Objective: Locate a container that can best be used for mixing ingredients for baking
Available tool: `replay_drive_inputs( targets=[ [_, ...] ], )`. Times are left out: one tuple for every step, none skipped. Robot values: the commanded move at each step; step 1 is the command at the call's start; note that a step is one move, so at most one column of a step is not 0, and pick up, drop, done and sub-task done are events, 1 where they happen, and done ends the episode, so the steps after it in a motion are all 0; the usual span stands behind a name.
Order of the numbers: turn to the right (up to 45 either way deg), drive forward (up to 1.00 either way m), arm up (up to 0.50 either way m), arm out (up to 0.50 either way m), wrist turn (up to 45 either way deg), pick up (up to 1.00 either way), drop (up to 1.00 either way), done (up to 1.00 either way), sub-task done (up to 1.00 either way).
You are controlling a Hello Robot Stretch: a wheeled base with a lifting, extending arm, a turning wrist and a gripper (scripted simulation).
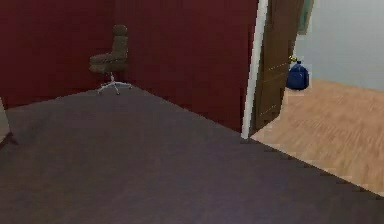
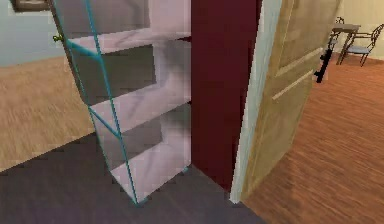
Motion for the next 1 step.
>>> replay_drive_inputs(
  targets=[
    [33.0,0.0,0.0,0.0,0.0,0.0,0.0,0.0,0.0]
  ],
)
